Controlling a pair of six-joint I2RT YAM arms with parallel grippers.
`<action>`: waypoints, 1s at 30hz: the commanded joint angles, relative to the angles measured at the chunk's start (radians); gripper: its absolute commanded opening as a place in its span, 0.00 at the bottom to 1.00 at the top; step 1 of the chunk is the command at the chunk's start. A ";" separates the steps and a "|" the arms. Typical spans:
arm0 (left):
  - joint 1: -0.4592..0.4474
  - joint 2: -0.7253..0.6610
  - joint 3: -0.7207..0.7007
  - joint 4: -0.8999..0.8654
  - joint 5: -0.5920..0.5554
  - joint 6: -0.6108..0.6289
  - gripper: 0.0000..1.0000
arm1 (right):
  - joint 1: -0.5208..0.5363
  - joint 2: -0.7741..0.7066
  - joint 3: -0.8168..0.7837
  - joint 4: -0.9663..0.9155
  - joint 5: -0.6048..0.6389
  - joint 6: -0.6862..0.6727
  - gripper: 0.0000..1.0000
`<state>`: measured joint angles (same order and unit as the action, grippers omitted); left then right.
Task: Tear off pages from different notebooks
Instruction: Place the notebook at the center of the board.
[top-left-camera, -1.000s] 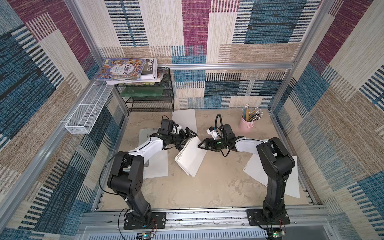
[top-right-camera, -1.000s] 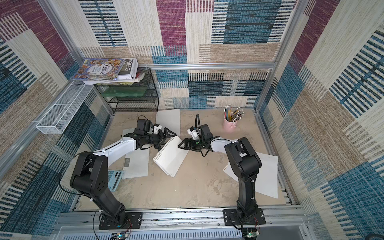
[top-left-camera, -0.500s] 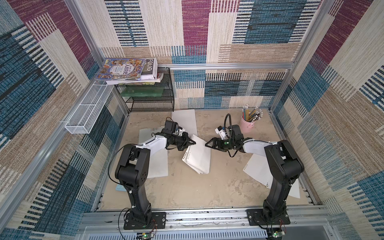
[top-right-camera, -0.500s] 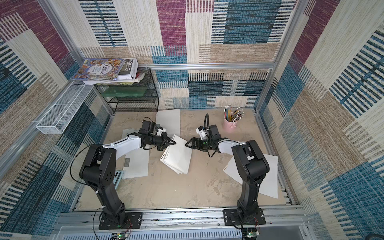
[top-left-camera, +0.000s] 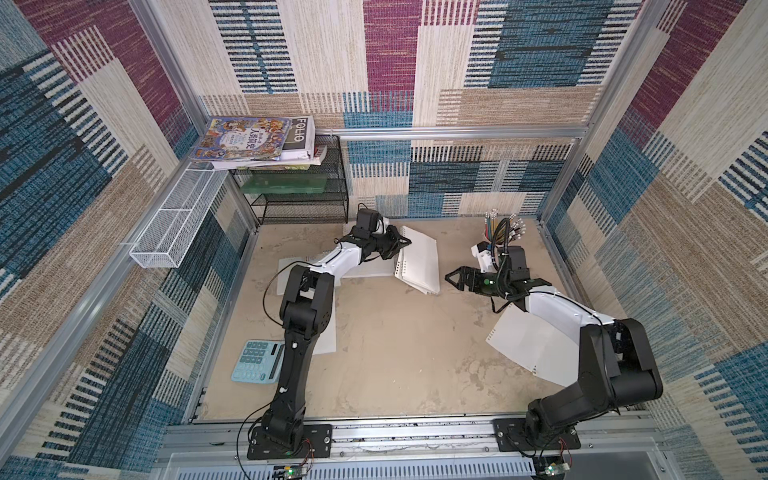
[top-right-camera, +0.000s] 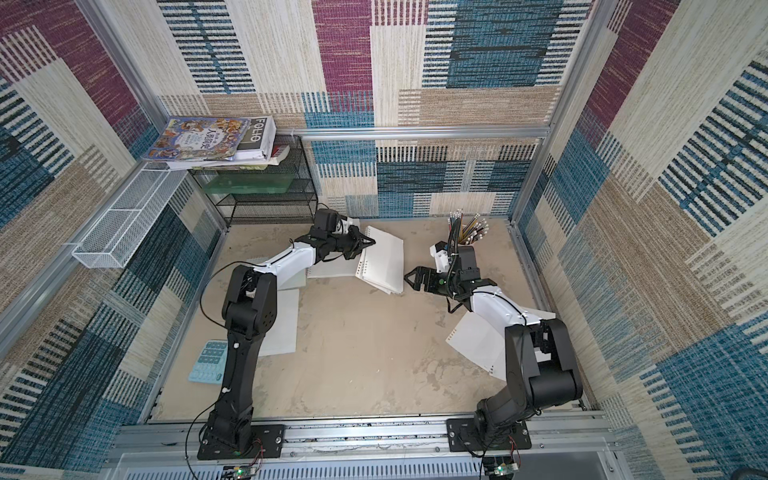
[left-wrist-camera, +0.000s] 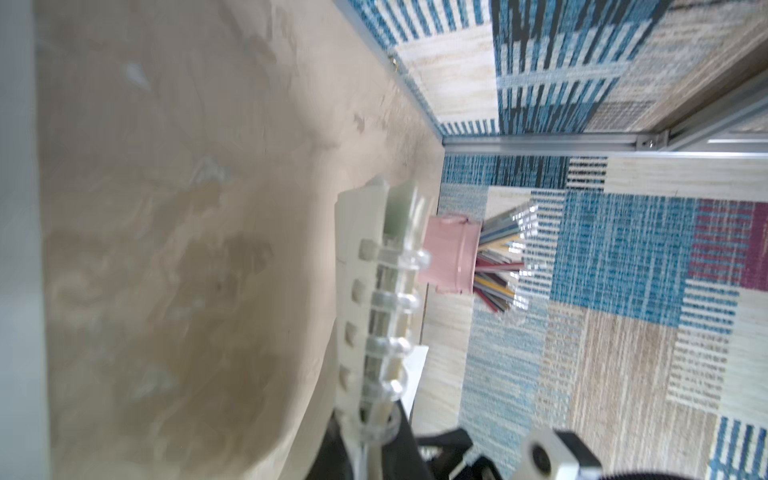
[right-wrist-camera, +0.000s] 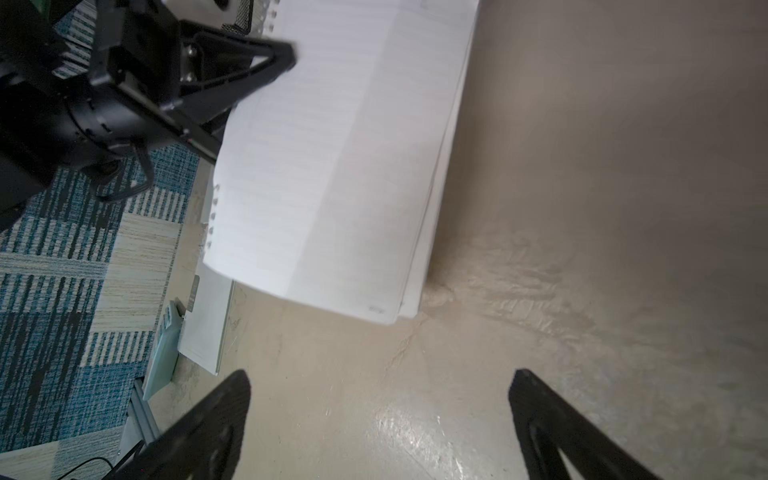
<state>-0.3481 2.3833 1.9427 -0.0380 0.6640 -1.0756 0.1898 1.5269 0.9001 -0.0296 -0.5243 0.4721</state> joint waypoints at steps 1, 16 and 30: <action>-0.011 0.119 0.155 0.077 -0.127 -0.061 0.02 | 0.001 -0.020 -0.015 -0.023 0.012 -0.024 0.99; 0.000 0.291 0.516 -0.242 -0.187 0.025 0.99 | 0.006 -0.032 -0.022 -0.067 0.032 -0.069 0.98; 0.066 0.104 0.491 -0.648 -0.147 0.246 0.99 | 0.043 0.010 0.040 -0.061 0.062 -0.078 0.95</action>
<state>-0.3008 2.5412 2.4523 -0.5144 0.5232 -0.9348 0.2245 1.5372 0.9306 -0.0906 -0.4713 0.4095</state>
